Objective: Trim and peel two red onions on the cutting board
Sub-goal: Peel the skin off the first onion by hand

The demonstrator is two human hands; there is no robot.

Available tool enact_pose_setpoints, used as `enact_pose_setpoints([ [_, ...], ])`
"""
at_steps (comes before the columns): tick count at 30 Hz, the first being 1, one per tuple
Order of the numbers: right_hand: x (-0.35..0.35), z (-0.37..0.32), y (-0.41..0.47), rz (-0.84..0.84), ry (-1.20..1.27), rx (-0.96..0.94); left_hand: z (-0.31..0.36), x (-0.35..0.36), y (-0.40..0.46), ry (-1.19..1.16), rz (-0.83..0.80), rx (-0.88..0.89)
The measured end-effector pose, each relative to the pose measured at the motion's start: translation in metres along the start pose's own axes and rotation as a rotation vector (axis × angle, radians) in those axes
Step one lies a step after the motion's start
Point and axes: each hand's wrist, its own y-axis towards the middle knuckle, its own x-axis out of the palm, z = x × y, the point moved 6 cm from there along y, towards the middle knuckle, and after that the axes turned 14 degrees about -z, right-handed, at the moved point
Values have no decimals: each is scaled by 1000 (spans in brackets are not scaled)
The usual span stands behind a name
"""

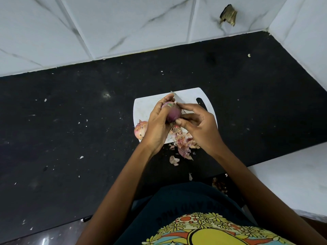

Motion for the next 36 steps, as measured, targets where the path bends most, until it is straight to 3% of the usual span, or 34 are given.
enact_pose_setpoints([
  [7,-6,-1,-3,5,107,6,-1,6,-1,-15,-109,-75],
  [14,-9,9,0,-6,377,61,-4,18,-5,-172,-195,-119],
  [22,0,12,6,-19,-37,36,-16,13,-3,45,131,-28],
  [26,5,5,6,13,-139,-12,-13,7,-2,-9,222,1],
  [31,9,4,3,61,-262,-81,-16,-5,3,-21,304,-46],
  [36,7,-1,2,79,-318,-116,-20,-3,0,-36,254,-150],
])
